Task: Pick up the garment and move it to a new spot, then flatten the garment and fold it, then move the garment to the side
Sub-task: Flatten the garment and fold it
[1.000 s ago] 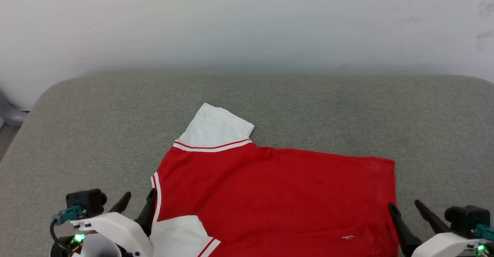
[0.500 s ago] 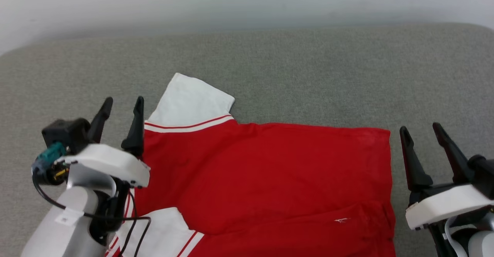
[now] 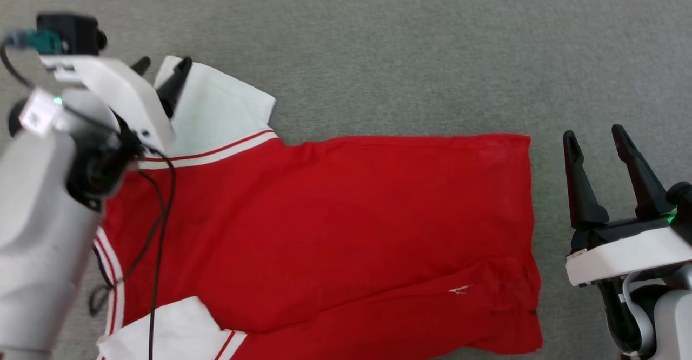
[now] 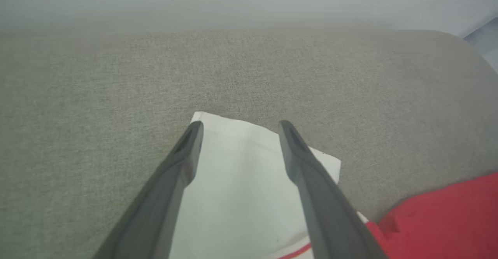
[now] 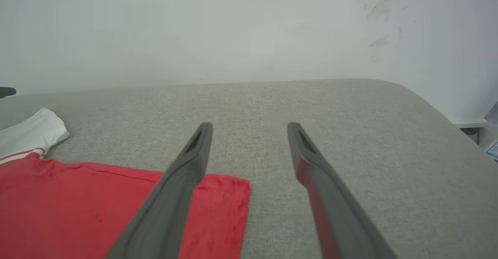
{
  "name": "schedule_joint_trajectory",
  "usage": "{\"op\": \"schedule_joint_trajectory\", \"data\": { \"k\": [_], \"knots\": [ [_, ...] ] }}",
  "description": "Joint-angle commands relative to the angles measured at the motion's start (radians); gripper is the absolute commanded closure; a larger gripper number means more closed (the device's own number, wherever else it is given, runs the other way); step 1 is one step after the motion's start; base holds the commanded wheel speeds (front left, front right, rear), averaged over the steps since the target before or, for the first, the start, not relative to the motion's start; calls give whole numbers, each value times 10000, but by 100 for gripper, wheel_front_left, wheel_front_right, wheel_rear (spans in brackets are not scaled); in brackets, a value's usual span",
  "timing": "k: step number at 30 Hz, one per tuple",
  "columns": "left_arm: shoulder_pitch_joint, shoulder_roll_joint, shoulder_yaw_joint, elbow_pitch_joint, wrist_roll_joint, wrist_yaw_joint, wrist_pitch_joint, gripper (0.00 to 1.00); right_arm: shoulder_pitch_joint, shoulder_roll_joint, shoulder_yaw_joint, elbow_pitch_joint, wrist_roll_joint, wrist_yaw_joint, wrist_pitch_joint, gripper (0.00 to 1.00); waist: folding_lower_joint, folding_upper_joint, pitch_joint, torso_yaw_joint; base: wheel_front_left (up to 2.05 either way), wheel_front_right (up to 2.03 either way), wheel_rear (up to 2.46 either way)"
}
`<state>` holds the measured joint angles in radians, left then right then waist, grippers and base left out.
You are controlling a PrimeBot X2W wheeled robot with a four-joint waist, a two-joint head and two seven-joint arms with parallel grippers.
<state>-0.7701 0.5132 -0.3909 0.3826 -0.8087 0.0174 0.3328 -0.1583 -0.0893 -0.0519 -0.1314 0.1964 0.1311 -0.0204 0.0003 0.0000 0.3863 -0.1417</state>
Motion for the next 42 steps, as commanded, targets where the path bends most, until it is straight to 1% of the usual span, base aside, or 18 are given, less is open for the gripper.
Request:
{"op": "schedule_joint_trajectory", "data": {
  "k": [1, 3, 6, 10, 13, 15, 16, 17, 20, 21, 22, 25, 29, 33, 34, 37, 42],
  "knots": [
    [-500, 184, -42, 244, -110, -12, 612, 0, -171, 93, 49, 74, 69, -7, -79, 0, -3, 0, 293, -277, 0, 0, 0],
    [-1001, 338, -151, 596, -220, 62, 1540, 0, -241, 135, 113, 191, 158, -7, -126, 0, -3, 0, 444, -433, 0, 0, 0],
    [-1643, 595, -247, 1044, -311, 198, 2662, 0, -316, 187, 221, 350, 296, -9, -224, 0, -3, 0, 654, -676, 0, 0, 0],
    [-2147, 860, -404, 1582, -323, 466, 3844, 0, -409, 256, 327, 574, 448, -9, -346, 0, -3, 0, 930, -972, 0, 0, 0],
    [-2212, 973, -523, 1967, -448, 723, 4742, 0, -444, 292, 351, 721, 552, -9, -454, 0, -3, 0, 1089, -1128, 0, 0, 0],
    [-2036, 943, -651, 2316, -587, 933, 5504, 0, -458, 315, 369, 825, 607, -7, -516, 0, -3, 0, 1173, -1195, 0, 0, 0],
    [-2036, 943, -651, 2316, -587, 933, 5504, 0, -458, 315, 369, 825, 607, -7, -516, 0, -3, 0, 1173, -1195, 0, 0, 0],
    [-1879, 914, -739, 2463, -664, 1021, 5879, 0, -474, 321, 378, 878, 648, -9, -524, 0, -3, 0, 1205, -1228, 0, 0, 0],
    [-1436, 621, -900, 2724, -1004, 1228, 6791, 0, -541, 340, 400, 1038, 777, -7, -573, 0, -3, 0, 1270, -1281, 0, 0, 0],
    [-1280, 507, -893, 2739, -1099, 1264, 6875, 50, -550, 343, 414, 1095, 850, -7, -540, 0, -3, 0, 1285, -1297, 0, 0, 0],
    [-1143, 435, -870, 2751, -1175, 1310, 6842, 100, -564, 344, 426, 1140, 883, -7, -531, 0, -3, 0, 1296, -1309, 0, 0, 0],
    [-938, 211, -794, 2722, -1321, 1278, 6476, 100, -617, 310, 474, 1222, 1000, -7, -411, 0, -3, 0, 1276, -1292, 0, 0, 0],
    [-1050, 230, -748, 2602, -1156, 1046, 5861, 100, -639, 81, 576, 1398, 1298, -7, -77, 0, -3, 0, 1101, -1126, 0, 0, 0],
    [-1522, 265, -647, 2348, -789, 759, 4667, 100, -844, -351, 698, 1725, 1848, -7, 564, 0, -3, 0, 828, -797, 0, 0, 0],
    [-1742, 108, -522, 2280, -708, 527, 3904, 100, -1106, -1048, 1045, 2125, 2253, -7, 1706, 0, -3, 0, 608, -518, 0, 0, 0],
    [-1899, 15, -531, 2161, -613, 357, 3384, 100, -1512, -1824, 1382, 2366, 2679, -9, 2980, 0, -3, 0, 439, -196, 0, 0, 0],
    [-2101, -251, -583, 1738, -491, 144, 2748, 100, -2324, -2764, 1924, 2544, 3255, -7, 4698, 0, -3, 0, 433, 335, 0, 0, 0]
  ]
}}
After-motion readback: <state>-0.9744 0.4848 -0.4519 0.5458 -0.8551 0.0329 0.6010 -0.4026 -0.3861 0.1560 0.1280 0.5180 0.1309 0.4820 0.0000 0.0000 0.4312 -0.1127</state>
